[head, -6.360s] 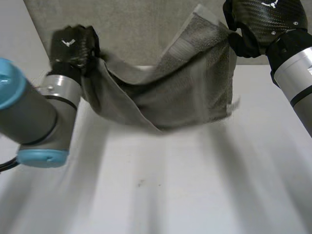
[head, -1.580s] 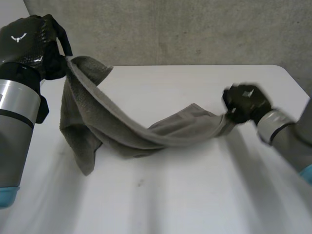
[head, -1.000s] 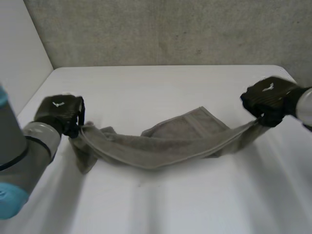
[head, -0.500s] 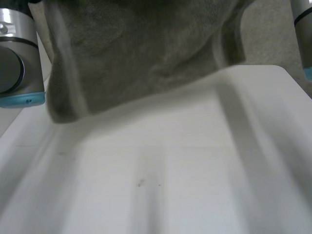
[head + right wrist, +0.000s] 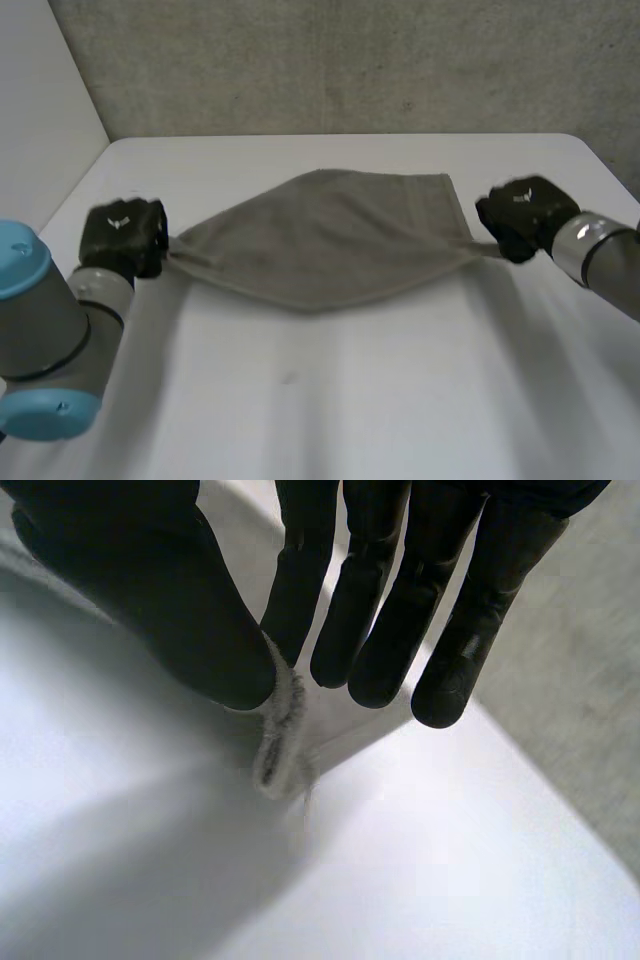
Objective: Fold the towel.
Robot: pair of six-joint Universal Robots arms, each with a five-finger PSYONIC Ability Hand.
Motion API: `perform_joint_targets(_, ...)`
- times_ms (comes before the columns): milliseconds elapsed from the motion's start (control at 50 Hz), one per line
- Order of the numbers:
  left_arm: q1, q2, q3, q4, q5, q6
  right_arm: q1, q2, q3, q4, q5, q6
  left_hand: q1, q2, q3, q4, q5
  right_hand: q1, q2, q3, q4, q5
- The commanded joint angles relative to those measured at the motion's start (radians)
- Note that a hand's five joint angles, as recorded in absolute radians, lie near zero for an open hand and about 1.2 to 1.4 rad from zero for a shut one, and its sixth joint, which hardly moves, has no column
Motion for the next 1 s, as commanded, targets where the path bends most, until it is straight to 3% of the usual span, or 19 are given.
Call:
perform_joint_targets(20,-0.047,0.002,-0.003,-0.126,0.005,-0.003,-0.03,0.0,0.098,-0.029,-0.02,-0.034,0.208,0.178,0.179,0.179,0.184,0.341,0.224,0.207,0.199,0.297)
perform_joint_targets(60,-0.069,0.011,-0.002,-0.168,0.008,0.0,-0.041,0.0,0.145,-0.061,-0.044,-0.032,-0.057,-0.087,-0.086,-0.086,-0.081,0.341,0.224,0.207,0.199,0.297)
perform_joint_targets(80,-0.069,0.011,-0.002,-0.168,0.008,0.0,-0.041,0.0,0.145,-0.062,-0.044,-0.032,-0.059,-0.089,-0.088,-0.088,-0.082,0.341,0.224,0.207,0.199,0.297)
perform_joint_targets(120,-0.084,0.021,0.006,-0.177,0.009,0.004,-0.05,0.0,0.176,-0.089,-0.061,-0.032,-0.503,-0.533,-0.532,-0.532,-0.526,0.341,0.224,0.207,0.199,0.297)
perform_joint_targets(180,-0.086,0.054,0.016,-0.175,0.009,0.01,-0.052,0.0,0.19,-0.103,-0.064,-0.032,-0.672,-0.702,-0.701,-0.701,-0.696,0.341,0.224,0.207,0.199,0.297)
perform_joint_targets(300,-0.08,0.082,0.04,-0.172,0.047,0.021,-0.052,0.0,0.193,-0.106,-0.066,-0.032,-0.684,-0.714,-0.713,-0.713,-0.708,0.341,0.224,0.207,0.199,0.297)
perform_joint_targets(400,-0.077,0.082,0.05,-0.175,0.181,0.026,-0.055,0.001,0.2,-0.121,-0.064,-0.032,-0.676,-0.705,-0.704,-0.704,-0.699,0.341,0.224,0.207,0.199,0.297)
perform_joint_targets(460,-0.08,0.067,0.047,-0.175,0.216,0.026,-0.055,0.001,0.207,-0.131,-0.066,-0.032,-0.676,-0.705,-0.704,-0.704,-0.699,0.341,0.224,0.207,0.199,0.297)
perform_joint_targets(700,-0.08,-0.11,0.072,-0.128,0.221,0.038,-0.065,-0.003,0.211,-0.135,-0.066,-0.034,-0.682,-0.711,-0.71,-0.71,-0.705,0.341,0.224,0.207,0.199,0.297)
perform_joint_targets(880,-0.044,-0.214,0.089,-0.004,0.219,0.183,-0.082,-0.006,0.216,-0.135,-0.066,-0.035,-0.673,-0.703,-0.701,-0.701,-0.696,0.341,0.224,0.207,0.199,0.297)
perform_joint_targets(1000,-0.044,-0.216,0.096,-0.016,0.227,0.253,-0.085,-0.006,0.219,-0.137,-0.066,-0.035,-0.544,-0.573,-0.572,-0.572,-0.567,0.341,0.224,0.207,0.199,0.297)
